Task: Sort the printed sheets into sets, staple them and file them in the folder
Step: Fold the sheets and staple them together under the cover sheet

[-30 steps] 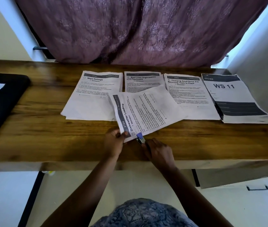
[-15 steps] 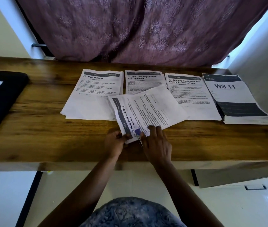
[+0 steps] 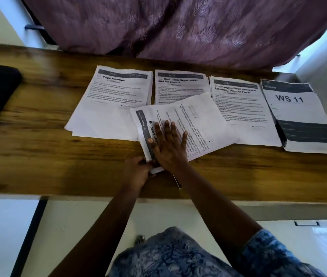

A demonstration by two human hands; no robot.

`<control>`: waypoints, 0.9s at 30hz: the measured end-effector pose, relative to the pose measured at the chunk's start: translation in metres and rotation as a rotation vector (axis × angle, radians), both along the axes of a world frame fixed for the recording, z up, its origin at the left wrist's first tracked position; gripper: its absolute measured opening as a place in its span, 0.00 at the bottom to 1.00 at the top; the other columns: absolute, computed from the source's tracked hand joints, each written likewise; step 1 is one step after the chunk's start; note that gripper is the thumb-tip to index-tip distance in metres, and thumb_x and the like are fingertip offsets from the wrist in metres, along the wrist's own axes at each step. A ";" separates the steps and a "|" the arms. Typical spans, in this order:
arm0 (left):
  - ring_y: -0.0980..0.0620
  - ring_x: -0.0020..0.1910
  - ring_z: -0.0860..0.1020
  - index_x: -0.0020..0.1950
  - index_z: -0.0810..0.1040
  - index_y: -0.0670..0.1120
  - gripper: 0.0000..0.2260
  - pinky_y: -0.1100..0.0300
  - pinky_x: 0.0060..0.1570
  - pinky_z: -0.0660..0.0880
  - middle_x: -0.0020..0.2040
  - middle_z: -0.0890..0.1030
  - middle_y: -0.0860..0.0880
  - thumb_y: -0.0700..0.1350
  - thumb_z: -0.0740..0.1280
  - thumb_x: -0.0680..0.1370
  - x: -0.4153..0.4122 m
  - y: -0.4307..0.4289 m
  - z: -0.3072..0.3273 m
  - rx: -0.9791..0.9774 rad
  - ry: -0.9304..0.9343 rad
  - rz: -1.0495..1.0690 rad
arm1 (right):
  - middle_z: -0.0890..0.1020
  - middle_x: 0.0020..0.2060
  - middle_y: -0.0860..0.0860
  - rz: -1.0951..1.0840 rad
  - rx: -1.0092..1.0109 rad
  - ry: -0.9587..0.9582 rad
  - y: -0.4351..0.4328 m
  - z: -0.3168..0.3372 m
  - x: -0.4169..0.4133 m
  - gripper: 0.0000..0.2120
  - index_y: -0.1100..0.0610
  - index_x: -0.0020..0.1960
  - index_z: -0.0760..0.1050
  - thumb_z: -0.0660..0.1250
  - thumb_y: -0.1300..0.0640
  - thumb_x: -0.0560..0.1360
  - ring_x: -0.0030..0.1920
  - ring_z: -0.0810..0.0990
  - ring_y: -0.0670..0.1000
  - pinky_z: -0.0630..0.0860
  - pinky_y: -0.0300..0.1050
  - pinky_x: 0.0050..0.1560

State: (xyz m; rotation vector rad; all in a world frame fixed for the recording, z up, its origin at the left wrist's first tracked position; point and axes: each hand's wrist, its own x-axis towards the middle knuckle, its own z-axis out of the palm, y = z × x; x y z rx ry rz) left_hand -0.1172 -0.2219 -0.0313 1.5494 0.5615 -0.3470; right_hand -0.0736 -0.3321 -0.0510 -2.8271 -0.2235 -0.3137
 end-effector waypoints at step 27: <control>0.46 0.42 0.82 0.44 0.80 0.41 0.02 0.58 0.36 0.82 0.45 0.83 0.43 0.35 0.70 0.75 0.000 0.010 0.024 -0.131 0.133 0.020 | 0.52 0.77 0.56 0.036 -0.046 0.154 0.005 0.018 -0.006 0.42 0.49 0.77 0.50 0.27 0.30 0.71 0.77 0.47 0.56 0.34 0.61 0.70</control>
